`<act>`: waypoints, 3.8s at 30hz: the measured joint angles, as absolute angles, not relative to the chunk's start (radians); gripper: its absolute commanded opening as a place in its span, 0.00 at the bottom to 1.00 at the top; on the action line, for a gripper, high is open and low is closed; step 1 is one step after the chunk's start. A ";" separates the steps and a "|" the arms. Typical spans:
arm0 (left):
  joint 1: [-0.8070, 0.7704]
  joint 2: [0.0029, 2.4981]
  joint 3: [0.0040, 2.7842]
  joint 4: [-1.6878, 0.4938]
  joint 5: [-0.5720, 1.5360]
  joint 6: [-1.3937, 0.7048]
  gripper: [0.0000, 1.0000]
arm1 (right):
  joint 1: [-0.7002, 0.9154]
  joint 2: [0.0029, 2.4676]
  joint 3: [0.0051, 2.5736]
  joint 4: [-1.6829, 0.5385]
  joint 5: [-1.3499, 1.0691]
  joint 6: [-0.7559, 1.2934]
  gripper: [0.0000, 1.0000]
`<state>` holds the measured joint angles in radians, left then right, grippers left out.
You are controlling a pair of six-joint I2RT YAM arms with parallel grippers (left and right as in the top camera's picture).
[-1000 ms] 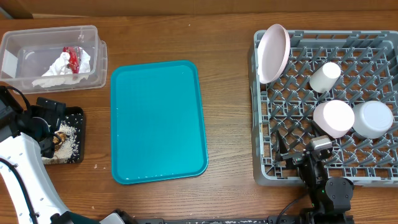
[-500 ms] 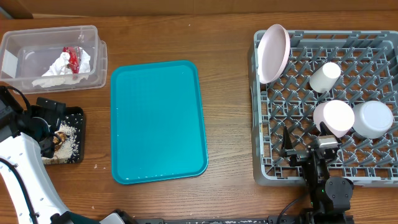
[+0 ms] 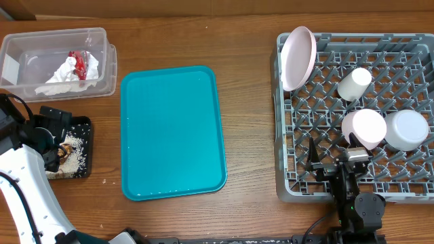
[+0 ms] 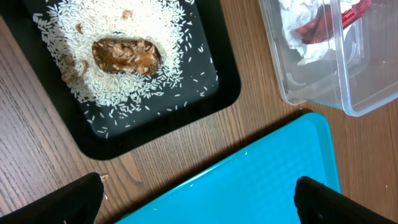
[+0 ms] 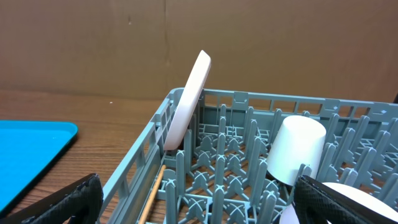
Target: Sort waste into correct bins and load items into the dishwasher
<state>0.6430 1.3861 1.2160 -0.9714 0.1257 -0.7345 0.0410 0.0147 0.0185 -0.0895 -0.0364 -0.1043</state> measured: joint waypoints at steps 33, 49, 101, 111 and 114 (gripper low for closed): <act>0.036 0.571 0.426 -0.103 0.057 -0.171 1.00 | 0.041 0.015 0.019 -0.090 -0.036 -0.104 1.00; 0.036 0.103 0.072 -0.044 0.072 -0.127 1.00 | 0.041 0.015 0.019 -0.090 -0.036 -0.105 1.00; 0.036 0.018 0.011 -0.072 0.082 -0.051 1.00 | 0.041 0.015 0.019 -0.090 -0.036 -0.104 1.00; 0.036 0.018 0.011 -0.071 0.082 -0.051 1.00 | 0.041 0.015 0.019 -0.090 -0.036 -0.104 1.00; 0.036 0.018 0.011 -0.072 0.082 -0.051 1.00 | 0.041 0.015 0.019 -0.090 -0.036 -0.104 1.00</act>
<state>0.0357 0.0177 0.0109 -0.0715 0.0818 -0.0513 0.0410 0.0147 0.0185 -0.0902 -0.0357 -0.1043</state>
